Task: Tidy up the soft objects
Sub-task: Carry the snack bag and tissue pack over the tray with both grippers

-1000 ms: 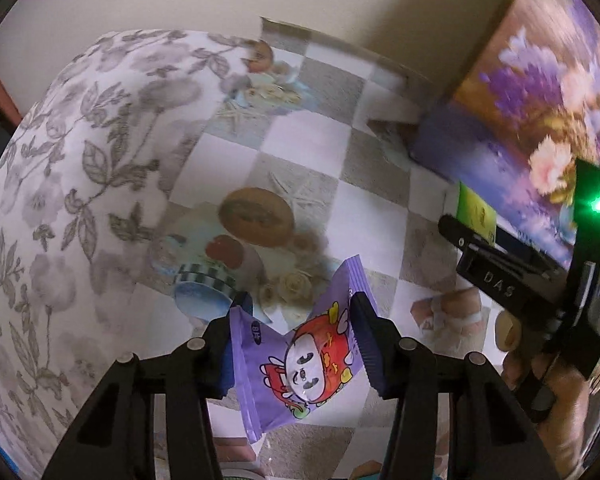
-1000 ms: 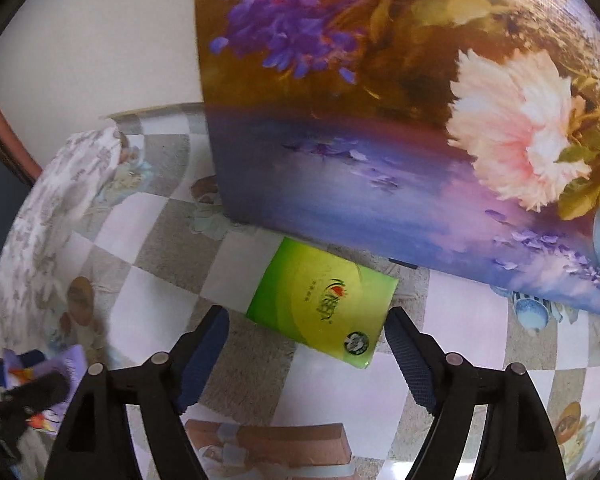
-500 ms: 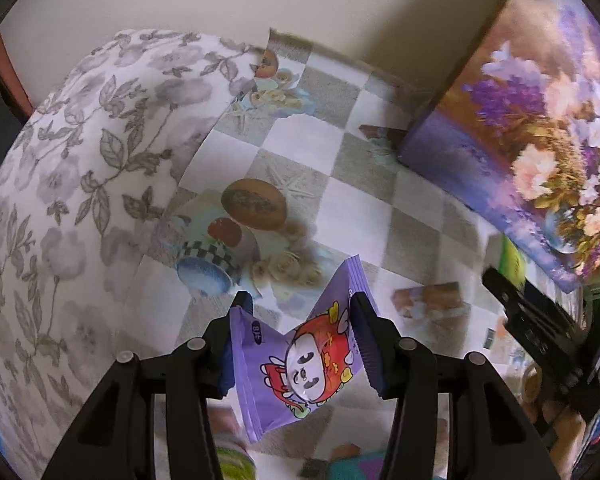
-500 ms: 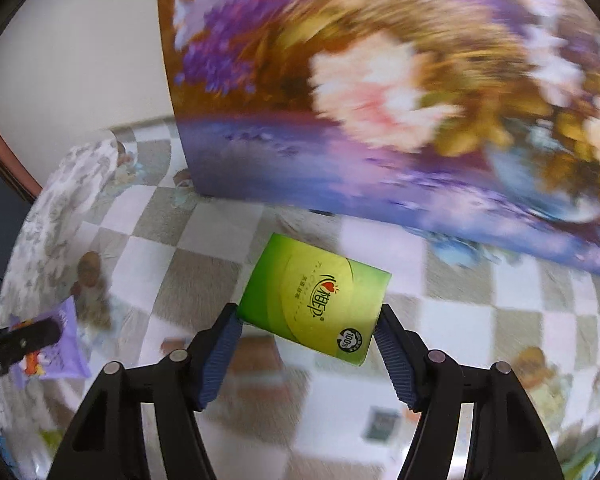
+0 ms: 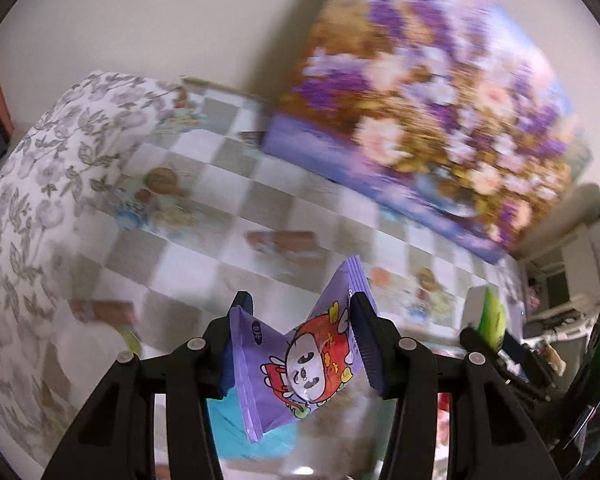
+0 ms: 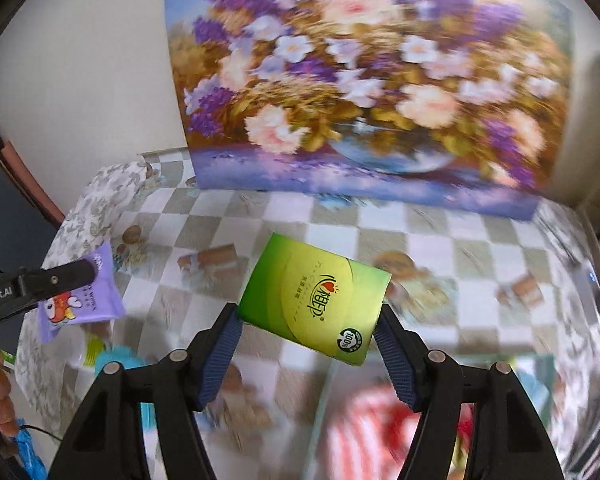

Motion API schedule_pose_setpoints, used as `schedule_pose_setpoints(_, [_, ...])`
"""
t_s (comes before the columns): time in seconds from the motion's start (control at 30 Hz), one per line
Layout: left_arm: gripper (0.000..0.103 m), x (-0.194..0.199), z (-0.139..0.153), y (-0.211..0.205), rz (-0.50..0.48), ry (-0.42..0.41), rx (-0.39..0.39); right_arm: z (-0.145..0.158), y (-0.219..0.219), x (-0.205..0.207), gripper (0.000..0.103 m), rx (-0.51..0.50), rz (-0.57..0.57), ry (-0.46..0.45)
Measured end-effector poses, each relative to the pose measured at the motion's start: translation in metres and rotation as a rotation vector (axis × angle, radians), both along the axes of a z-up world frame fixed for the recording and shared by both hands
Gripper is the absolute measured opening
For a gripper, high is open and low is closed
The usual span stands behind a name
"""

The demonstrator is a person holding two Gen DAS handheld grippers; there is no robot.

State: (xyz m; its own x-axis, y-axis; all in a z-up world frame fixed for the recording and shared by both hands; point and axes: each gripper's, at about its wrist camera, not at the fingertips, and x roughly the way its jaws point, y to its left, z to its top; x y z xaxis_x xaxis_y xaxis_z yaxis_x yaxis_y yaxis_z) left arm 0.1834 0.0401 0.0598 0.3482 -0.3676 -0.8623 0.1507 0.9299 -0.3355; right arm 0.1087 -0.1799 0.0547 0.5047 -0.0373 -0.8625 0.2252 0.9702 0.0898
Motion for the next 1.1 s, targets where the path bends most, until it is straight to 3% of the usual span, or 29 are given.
schedule_pose_setpoints(0.17, [0.052,-0.05,0.007,-0.032,-0.026,-0.022,-0.051,0.012,-0.023,-0.064,0.07,0.01,-0.063,-0.02])
schedule_pose_setpoints(0.43, [0.052,-0.109,-0.013,-0.071,-0.065,-0.014,-0.088,0.018,-0.052,-0.134,0.07,0.035,-0.181,-0.062])
schedule_pose_setpoints(0.6, [0.052,-0.131,-0.021,-0.09,-0.082,-0.034,-0.021,0.023,-0.061,-0.164,0.07,0.043,-0.233,-0.097])
schedule_pose_setpoints(0.73, [0.052,-0.148,-0.028,-0.097,-0.092,-0.059,-0.022,0.013,-0.068,-0.181,0.07,0.085,-0.276,-0.085])
schedule_pose_setpoints(1.1, [0.052,-0.169,-0.04,-0.111,-0.139,-0.025,-0.004,0.004,-0.084,-0.202,0.071,0.058,-0.307,-0.042])
